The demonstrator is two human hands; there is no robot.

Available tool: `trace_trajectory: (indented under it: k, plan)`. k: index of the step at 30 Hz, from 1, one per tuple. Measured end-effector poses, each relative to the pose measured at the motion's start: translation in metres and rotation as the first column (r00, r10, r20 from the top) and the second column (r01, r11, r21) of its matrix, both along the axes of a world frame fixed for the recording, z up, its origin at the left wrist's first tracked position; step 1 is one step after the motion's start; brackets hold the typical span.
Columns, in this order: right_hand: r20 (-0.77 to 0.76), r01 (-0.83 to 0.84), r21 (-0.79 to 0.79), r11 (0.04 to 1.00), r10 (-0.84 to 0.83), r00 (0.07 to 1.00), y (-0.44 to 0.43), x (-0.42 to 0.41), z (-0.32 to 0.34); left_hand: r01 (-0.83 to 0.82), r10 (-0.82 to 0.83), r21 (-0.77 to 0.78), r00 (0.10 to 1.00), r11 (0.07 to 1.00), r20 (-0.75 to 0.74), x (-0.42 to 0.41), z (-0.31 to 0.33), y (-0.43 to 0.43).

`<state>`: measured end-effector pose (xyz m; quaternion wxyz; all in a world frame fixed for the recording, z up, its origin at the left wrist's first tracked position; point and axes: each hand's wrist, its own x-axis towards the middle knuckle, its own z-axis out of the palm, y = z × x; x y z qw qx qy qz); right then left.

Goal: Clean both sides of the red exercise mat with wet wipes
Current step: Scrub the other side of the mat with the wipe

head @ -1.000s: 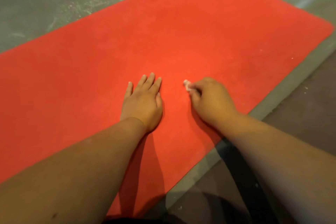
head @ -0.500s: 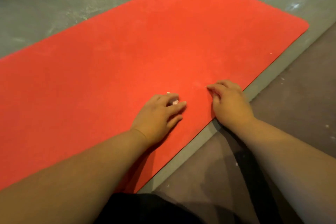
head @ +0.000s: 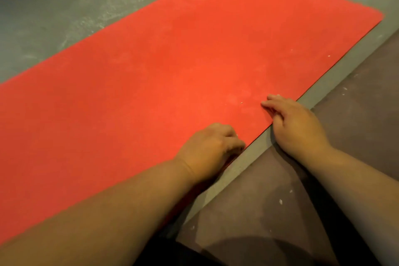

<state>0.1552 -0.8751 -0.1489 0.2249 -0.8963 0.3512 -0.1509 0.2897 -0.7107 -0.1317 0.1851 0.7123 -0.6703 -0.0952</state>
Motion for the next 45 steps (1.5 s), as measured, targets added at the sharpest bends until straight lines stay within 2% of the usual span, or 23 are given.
trace_trajectory:
  k: [2, 4, 8, 10, 14, 17, 19, 21, 22, 23, 24, 26, 27, 30, 34, 37, 38, 40, 42, 44, 45]
  plan:
    - [-0.005, -0.043, -0.047, 0.998, 0.043, 0.999, -0.008, -0.011, -0.001, -0.173, 0.173, -0.01, 0.985, 0.985, -0.003, 0.026, 0.002, -0.016]
    - [0.012, -0.001, -0.053, 0.999, 0.002, 1.0, -0.009, -0.013, -0.003, -0.32, 0.319, -0.057, 0.947, 0.946, -0.023, 0.033, -0.005, -0.031]
    - [0.044, 0.04, -0.037, 0.999, -0.039, 0.998, -0.006, -0.009, -0.006, -0.49, 0.479, -0.086, 0.869, 0.868, -0.123, 0.018, -0.014, -0.071]
    - [0.055, 0.047, -0.035, 0.998, -0.045, 0.997, -0.007, -0.01, -0.007, -0.546, 0.536, -0.047, 0.833, 0.837, -0.136, 0.022, -0.012, -0.1]
    - [0.06, 0.046, -0.056, 0.997, -0.042, 0.997, -0.007, -0.008, -0.01, -0.404, 0.403, -0.028, 0.914, 0.914, -0.046, 0.012, -0.012, -0.11]
    - [0.049, 0.05, -0.066, 0.997, -0.046, 0.998, -0.007, -0.009, -0.009, -0.209, 0.21, -0.053, 0.978, 0.977, 0.007, -0.015, -0.01, -0.065]
    - [0.054, 0.059, -0.064, 0.996, -0.056, 0.997, -0.007, -0.009, -0.007, -0.043, 0.043, -0.014, 0.999, 0.999, 0.008, -0.024, -0.003, -0.043]
    - [0.051, 0.062, -0.064, 0.996, -0.058, 0.997, -0.006, -0.008, -0.007, 0.101, -0.106, 0.057, 0.99, 0.993, 0.089, -0.012, 0.0, -0.045]
    - [0.051, 0.065, -0.063, 0.996, -0.062, 0.997, -0.006, -0.008, -0.007, 0.108, -0.118, 0.075, 0.982, 0.991, 0.145, -0.002, 0.001, -0.052]
    - [0.053, 0.066, -0.061, 0.996, -0.063, 0.997, -0.006, -0.008, -0.007, 0.04, -0.05, 0.065, 0.983, 0.997, 0.174, 0.01, 0.0, -0.06]
    - [0.055, 0.061, -0.06, 0.996, -0.058, 0.997, -0.006, -0.008, -0.007, -0.093, 0.089, 0.021, 0.984, 0.995, 0.157, 0.022, -0.002, -0.068]
    - [0.051, 0.058, -0.05, 0.997, -0.056, 0.997, -0.006, -0.009, -0.007, -0.389, 0.39, -0.021, 0.919, 0.921, 0.052, 0.034, -0.005, -0.077]
    - [0.048, 0.061, -0.05, 0.997, -0.058, 0.997, -0.006, -0.009, -0.006, -0.461, 0.461, 0.003, 0.887, 0.887, 0.034, 0.03, -0.007, -0.079]
    - [0.044, 0.06, -0.059, 0.996, -0.057, 0.997, -0.006, -0.009, -0.006, -0.424, 0.424, 0.027, 0.905, 0.905, 0.002, -0.006, -0.008, -0.073]
    - [0.063, 0.091, -0.039, 0.995, -0.089, 0.994, -0.007, -0.006, -0.001, -0.314, 0.315, 0.037, 0.929, 0.949, -0.193, -0.032, 0.001, -0.05]
    - [0.102, 0.138, -0.018, 0.99, -0.136, 0.985, 0.003, 0.002, 0.005, -0.404, 0.421, 0.138, 0.789, 0.904, -0.448, -0.023, 0.009, -0.038]
    - [0.115, 0.114, -0.015, 0.993, -0.112, 0.987, 0.011, 0.008, 0.006, -0.442, 0.448, 0.135, 0.754, 0.887, -0.481, -0.017, 0.009, -0.035]
    - [0.111, -0.018, -0.027, 0.999, 0.021, 0.994, 0.035, 0.022, 0.006, -0.503, 0.492, 0.093, 0.764, 0.86, -0.417, -0.002, 0.008, -0.028]
    - [0.095, -0.147, -0.065, 0.987, 0.153, 0.984, 0.053, 0.029, 0.003, -0.518, 0.511, 0.018, 0.836, 0.855, -0.2, 0.019, -0.001, -0.023]
    - [0.037, -0.192, -0.099, 0.976, 0.196, 0.98, 0.06, 0.021, 0.0, -0.48, 0.479, 0.029, 0.877, 0.877, 0.022, 0.038, -0.012, -0.014]
    - [0.015, -0.182, -0.107, 0.977, 0.185, 0.983, 0.059, 0.013, 0.0, -0.462, 0.458, 0.043, 0.885, 0.886, 0.08, 0.045, -0.017, -0.009]
